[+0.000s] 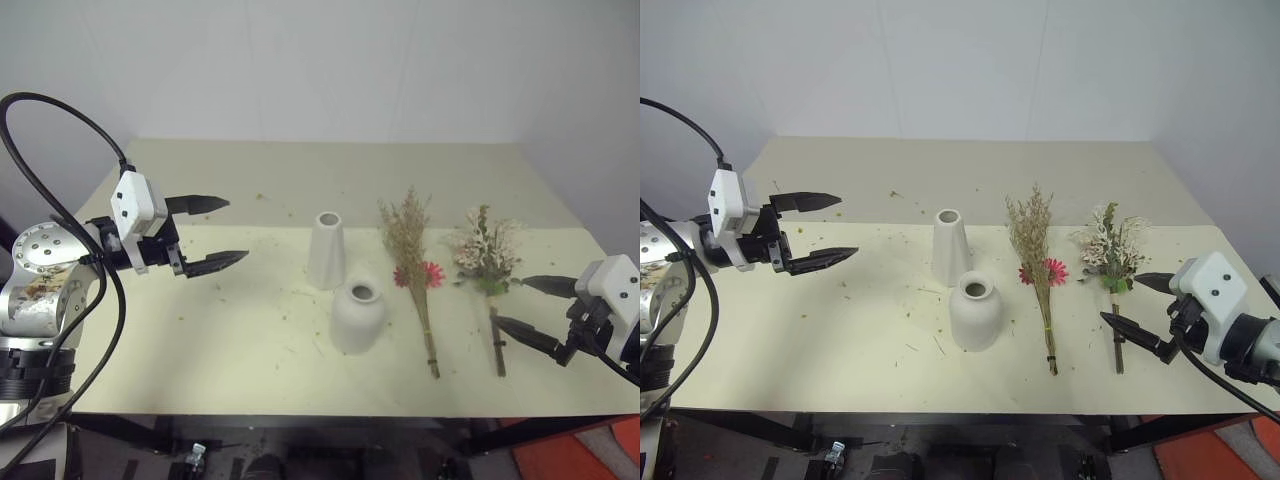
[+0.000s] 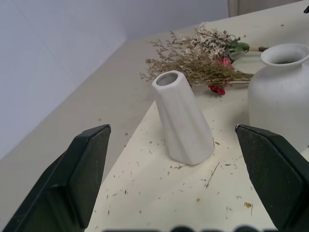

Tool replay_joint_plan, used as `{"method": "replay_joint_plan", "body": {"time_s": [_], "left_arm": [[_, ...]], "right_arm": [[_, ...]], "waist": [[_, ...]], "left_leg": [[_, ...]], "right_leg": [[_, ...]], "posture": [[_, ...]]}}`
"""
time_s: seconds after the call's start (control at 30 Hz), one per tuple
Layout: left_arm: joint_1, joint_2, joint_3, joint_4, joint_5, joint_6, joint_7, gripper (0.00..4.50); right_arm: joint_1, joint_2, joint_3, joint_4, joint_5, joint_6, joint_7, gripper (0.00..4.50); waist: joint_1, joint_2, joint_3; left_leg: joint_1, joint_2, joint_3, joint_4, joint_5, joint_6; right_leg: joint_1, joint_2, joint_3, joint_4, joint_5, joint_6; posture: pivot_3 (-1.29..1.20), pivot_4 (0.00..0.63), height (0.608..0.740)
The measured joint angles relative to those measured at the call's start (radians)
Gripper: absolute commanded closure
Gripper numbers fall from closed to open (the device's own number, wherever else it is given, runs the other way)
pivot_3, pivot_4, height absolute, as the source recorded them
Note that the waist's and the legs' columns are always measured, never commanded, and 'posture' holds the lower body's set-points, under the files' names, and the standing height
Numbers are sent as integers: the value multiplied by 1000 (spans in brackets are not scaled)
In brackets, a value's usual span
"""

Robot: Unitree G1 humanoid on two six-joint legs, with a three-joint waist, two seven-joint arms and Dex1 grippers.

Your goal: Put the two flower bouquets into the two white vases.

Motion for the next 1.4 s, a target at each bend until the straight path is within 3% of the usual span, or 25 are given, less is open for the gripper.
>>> {"method": "replay_joint_plan", "body": {"time_s": [0.53,0.7,0.9,1.07,1.3,1.4], "left_arm": [[-2,-1,-7,-1,0,1,-8,0],[-82,-33,-124,-20,43,-4,-49,0],[-226,-145,-256,-4,118,-46,-66,0],[-229,-176,-313,34,162,-72,-84,0],[-211,-189,-314,38,162,-83,-92,0],[-209,-191,-314,39,164,-85,-93,0]], "right_arm": [[-67,4,37,-2,-8,69,-96,30],[-198,-21,189,23,-18,238,-170,30],[-480,9,393,129,-50,559,-334,30],[-563,54,456,213,-91,691,-425,30],[-621,131,467,328,-119,736,-485,30],[-637,147,481,410,-150,735,-506,892]], "waist": [[-1,0,0],[3,0,0],[-1,0,0],[-4,0,0],[-2,0,0],[-2,0,0]], "left_leg": [[0,0,0,0,0,0],[-1,-1,0,1,0,0],[-2,-1,-1,0,0,0],[-5,-1,-1,1,0,0],[-4,-1,-1,1,0,0],[-4,-1,-1,1,0,0]], "right_leg": [[0,0,0,0,0,0],[0,0,0,0,0,0],[-2,0,0,0,3,-6],[-4,0,0,0,4,-7],[-3,0,0,0,4,-6],[-4,0,0,0,5,-7]], "posture": [[0,150,740],[0,150,740],[0,150,740],[0,150,740],[0,150,740],[0,150,740]]}}
